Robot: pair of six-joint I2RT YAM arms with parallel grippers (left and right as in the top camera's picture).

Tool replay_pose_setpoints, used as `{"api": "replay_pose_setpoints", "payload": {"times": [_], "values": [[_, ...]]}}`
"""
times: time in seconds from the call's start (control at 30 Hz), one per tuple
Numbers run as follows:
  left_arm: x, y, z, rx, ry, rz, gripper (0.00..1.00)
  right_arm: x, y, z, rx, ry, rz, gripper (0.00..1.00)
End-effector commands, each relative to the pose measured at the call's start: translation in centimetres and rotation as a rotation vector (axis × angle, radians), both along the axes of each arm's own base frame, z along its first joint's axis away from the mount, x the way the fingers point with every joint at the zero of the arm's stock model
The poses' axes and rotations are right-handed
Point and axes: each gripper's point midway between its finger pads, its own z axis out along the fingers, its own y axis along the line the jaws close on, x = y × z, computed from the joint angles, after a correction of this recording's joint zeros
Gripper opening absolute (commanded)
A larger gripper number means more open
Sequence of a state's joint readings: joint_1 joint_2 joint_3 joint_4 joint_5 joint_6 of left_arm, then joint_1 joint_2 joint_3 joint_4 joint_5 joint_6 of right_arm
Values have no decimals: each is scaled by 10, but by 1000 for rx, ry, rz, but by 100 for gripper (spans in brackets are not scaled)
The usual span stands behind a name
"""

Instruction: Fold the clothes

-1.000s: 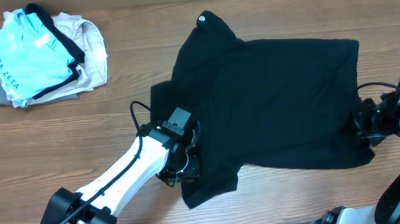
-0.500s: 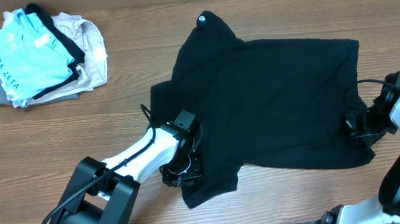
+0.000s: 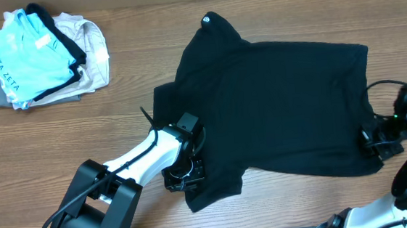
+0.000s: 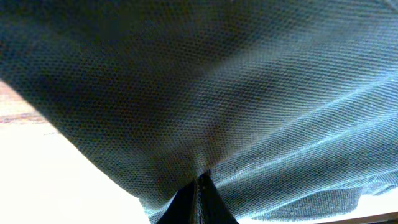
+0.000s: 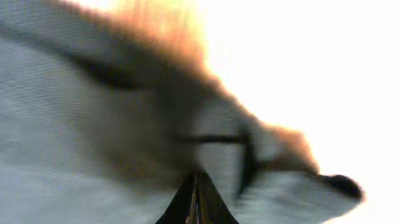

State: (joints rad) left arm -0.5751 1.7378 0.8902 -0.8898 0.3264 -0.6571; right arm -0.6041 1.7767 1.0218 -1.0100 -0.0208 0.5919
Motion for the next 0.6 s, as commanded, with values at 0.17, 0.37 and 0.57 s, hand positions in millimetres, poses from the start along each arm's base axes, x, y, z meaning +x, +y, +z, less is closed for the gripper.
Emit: {"api": "replay_pose_setpoints", "payload": {"times": [0.17, 0.37, 0.57], "values": [[6, 7, -1, 63, -6, 59, 4, -5, -22, 20, -56, 36, -108, 4], [7, 7, -1, 63, -11, 58, 19, -1, -15, 37, -8, -45, -60, 6], [7, 7, -1, 62, -11, 55, 33, 0, -9, 24, 8, -69, -41, 43]]}}
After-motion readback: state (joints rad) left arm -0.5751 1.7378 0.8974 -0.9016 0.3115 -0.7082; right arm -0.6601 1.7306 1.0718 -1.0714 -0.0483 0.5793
